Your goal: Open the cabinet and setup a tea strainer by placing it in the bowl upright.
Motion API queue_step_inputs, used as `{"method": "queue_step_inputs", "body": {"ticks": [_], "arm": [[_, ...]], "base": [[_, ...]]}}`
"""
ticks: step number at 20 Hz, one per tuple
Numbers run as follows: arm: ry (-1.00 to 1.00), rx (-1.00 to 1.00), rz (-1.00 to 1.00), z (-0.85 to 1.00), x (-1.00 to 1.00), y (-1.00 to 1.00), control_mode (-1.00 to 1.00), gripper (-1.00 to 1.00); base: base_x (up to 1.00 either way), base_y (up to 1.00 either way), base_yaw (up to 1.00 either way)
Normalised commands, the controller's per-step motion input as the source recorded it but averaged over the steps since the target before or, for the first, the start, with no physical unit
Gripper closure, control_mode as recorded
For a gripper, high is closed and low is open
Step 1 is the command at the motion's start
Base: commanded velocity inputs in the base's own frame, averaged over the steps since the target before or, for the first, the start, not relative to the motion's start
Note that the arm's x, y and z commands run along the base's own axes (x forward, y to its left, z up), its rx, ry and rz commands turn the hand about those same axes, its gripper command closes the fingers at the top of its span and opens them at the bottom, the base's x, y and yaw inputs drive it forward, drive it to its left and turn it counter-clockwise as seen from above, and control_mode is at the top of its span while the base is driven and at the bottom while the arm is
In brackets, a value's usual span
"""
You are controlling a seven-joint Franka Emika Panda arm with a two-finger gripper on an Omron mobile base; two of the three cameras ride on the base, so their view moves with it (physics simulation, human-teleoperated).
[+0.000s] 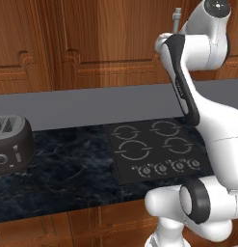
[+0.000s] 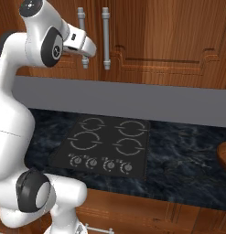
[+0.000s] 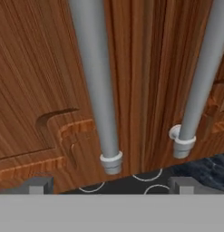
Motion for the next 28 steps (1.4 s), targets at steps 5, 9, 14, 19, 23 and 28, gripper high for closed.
{"method": "queue_step_inputs", "body": {"ticks": [5,9,14,19,23,28], "arm": [[0.00,-0.01,0.01,-0.03,0.41,0.00,-1.00,-1.00],[0.00,0.00,0.01,-0.07,0.35,0.00,-1.00,-1.00],[-0.05,0.00,0.02,-0.19,0.30,-0.01,-1.00,-1.00],[-0.13,0.00,0.02,-0.21,0.34,-0.11,-1.00,-1.00],[-0.12,0.00,0.01,-0.26,0.47,-0.26,-1.00,-1.00],[-0.07,0.00,0.01,-0.22,0.56,-0.25,-1.00,-1.00]], "base": [[0.00,0.00,0.00],[0.00,0.00,0.00],[0.00,0.00,0.00],[0.00,0.00,0.00],[0.00,0.00,0.00],[0.00,0.00,0.00]]}}
